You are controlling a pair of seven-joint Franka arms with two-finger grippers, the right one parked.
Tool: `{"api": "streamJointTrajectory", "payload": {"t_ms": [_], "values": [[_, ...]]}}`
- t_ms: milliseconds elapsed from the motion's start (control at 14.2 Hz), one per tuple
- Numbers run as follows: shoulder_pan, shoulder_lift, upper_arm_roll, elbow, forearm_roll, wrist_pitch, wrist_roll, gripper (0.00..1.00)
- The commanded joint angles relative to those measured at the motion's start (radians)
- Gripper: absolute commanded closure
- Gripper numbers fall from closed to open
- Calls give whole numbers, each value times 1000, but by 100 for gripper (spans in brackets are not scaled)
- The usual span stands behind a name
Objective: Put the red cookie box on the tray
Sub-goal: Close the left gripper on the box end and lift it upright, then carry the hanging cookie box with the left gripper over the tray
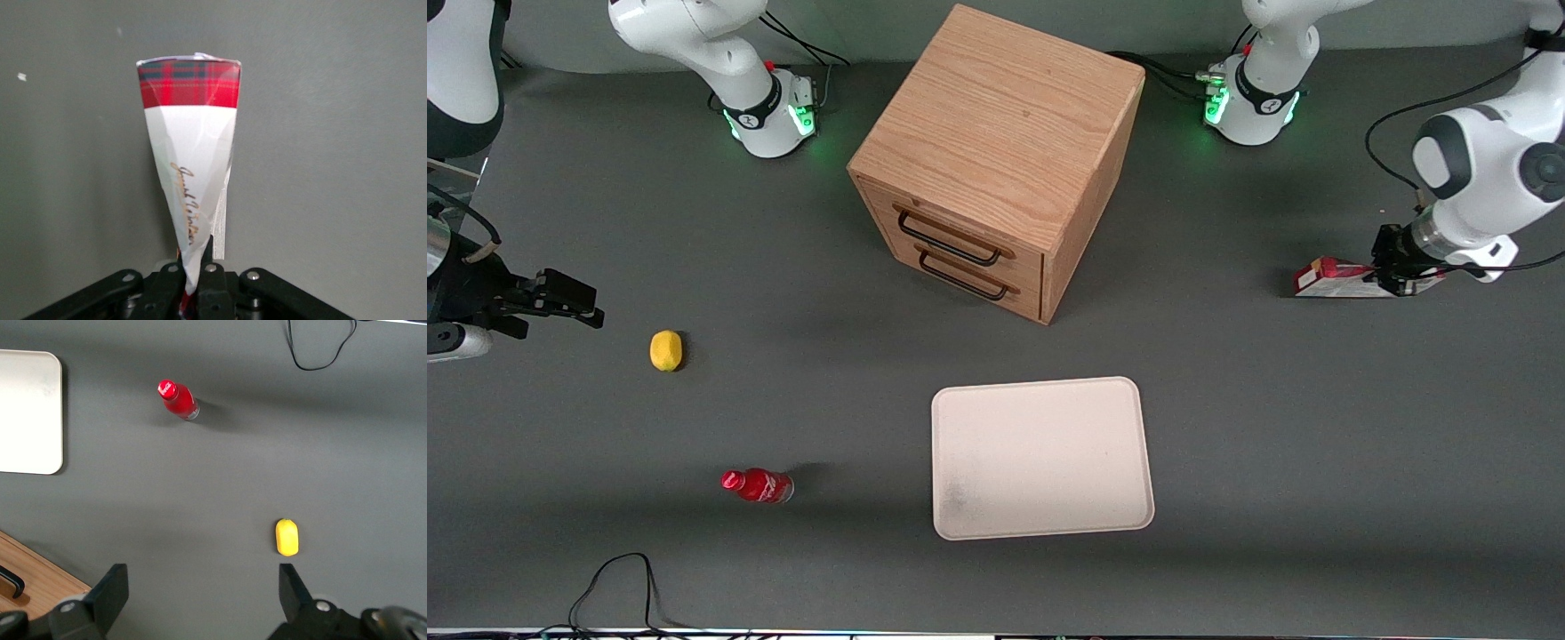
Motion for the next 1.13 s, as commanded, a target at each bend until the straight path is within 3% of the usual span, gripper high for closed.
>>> {"api": "streamJointTrajectory", "payload": {"t_ms": [0,564,705,1057], "values": [[0,-48,-4,152,-3,-230,-18,100],[5,-53,-1,718,-2,-827,-1,100],[5,-50,-1,802,-2,-870,-3,100],[-26,-21,-10,852,-3,-846,71,100]]}}
